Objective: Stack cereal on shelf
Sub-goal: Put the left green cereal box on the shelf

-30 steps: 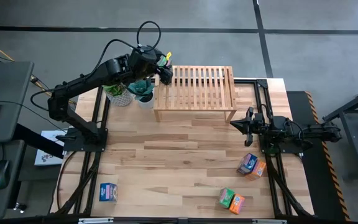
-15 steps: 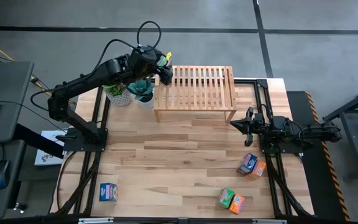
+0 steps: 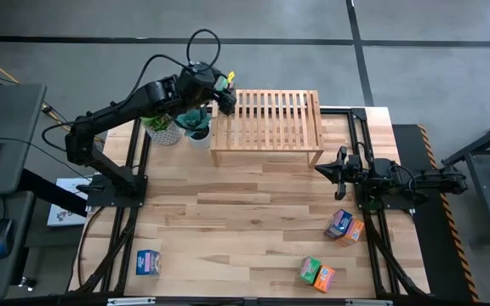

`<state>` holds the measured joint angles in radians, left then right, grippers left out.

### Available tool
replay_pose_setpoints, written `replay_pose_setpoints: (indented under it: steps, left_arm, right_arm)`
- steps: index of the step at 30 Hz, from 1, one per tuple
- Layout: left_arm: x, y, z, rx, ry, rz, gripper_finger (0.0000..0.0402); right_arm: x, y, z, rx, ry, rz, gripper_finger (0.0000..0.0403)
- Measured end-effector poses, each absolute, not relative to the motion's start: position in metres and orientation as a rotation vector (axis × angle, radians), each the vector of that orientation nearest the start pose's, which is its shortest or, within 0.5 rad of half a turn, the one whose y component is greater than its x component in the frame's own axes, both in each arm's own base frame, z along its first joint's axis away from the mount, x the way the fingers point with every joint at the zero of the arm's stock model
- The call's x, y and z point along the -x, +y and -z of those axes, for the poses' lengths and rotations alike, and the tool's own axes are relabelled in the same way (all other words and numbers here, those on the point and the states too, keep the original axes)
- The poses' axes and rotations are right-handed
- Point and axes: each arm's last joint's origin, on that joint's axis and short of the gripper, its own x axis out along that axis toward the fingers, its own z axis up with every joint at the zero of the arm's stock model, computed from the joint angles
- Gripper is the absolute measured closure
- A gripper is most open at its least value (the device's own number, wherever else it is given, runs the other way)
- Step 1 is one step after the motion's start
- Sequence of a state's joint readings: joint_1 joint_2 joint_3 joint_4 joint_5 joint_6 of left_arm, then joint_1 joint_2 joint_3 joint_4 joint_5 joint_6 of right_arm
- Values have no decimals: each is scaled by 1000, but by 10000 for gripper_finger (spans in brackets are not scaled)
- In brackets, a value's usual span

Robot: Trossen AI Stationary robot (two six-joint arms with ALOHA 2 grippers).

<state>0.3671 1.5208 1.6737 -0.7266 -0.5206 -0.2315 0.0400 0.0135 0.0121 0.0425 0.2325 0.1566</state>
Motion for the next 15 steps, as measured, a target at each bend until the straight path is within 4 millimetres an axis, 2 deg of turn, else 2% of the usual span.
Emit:
replay_pose_setpoints:
  steps: [3, 7, 12, 15]
  left_arm:
    - [-290, 126, -404, 128, 529, -943, 122]
    - [-284, 120, -398, 112, 481, -942, 122]
    - [-264, 104, -402, 108, 281, -861, 122]
    - [-252, 93, -391, 92, 194, -754, 122]
  right_arm:
    - [-97, -3, -171, -162, -56, 189, 402]
    - [-97, -3, -171, -162, -56, 189, 402]
    - [-97, -3, -171, -162, -56, 189, 402]
    - [-97, -3, -171, -162, -56, 188, 402]
